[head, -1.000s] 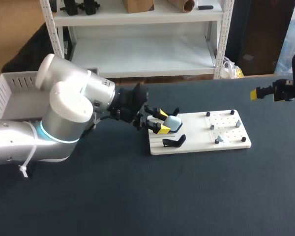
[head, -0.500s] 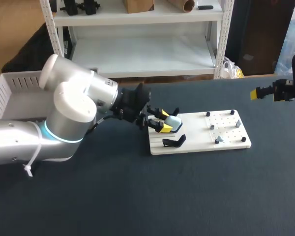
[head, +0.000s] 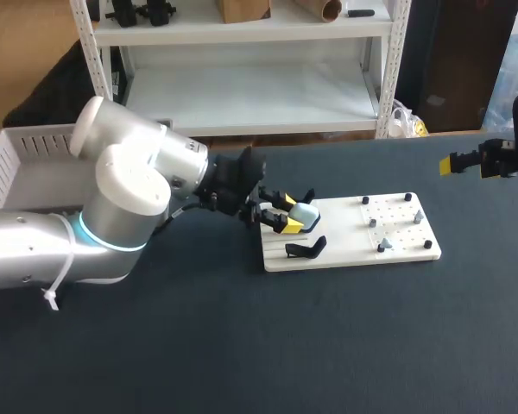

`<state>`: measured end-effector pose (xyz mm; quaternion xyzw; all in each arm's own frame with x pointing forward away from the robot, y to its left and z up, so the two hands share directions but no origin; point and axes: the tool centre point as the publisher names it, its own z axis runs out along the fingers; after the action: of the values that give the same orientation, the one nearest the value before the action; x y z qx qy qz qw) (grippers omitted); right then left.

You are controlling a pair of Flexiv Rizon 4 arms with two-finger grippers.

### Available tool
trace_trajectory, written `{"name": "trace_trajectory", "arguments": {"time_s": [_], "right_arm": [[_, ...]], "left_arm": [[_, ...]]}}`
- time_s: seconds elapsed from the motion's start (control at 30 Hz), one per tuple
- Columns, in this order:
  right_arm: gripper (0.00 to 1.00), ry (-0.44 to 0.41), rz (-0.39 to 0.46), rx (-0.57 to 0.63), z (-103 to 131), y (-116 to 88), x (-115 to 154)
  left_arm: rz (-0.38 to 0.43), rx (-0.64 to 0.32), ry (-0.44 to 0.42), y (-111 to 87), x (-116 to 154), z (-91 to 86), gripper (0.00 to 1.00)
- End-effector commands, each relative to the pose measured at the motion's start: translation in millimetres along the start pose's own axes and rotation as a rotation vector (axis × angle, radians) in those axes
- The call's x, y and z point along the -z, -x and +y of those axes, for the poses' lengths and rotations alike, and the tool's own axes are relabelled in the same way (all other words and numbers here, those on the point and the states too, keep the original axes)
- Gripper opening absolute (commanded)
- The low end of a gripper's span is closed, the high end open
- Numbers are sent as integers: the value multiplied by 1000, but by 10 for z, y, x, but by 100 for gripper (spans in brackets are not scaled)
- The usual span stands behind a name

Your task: Pick up each earbud case from the left stands, insert the matching earbuds, close the lid, and place the case in the box.

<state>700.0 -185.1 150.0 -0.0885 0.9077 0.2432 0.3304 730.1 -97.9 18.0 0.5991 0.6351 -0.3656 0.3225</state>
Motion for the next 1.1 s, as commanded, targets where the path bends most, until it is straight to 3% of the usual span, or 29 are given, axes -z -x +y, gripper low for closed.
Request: {"name": "trace_trajectory", "arguments": {"time_s": [0.03,0.27,0.47,0.53,0.63,0.87,1.1], "right_arm": [[100,0,0,0,0,0,0],[100,0,0,0,0,0,0],[100,0,0,0,0,0,0],[100,0,0,0,0,0,0],[100,0,0,0,0,0,0],[100,0,0,0,0,0,0],[100,0,0,0,0,0,0]], "left_arm": [[-4,-1,-1,-4,4,3,47],[-9,-3,3,-4,16,-8,41],[-11,-2,5,-12,32,-15,29],[-14,-2,7,-7,48,-18,13],[-21,-3,11,9,82,-25,0],[-58,-29,8,98,222,-109,0],[-160,-72,15,367,392,-352,0]]}}
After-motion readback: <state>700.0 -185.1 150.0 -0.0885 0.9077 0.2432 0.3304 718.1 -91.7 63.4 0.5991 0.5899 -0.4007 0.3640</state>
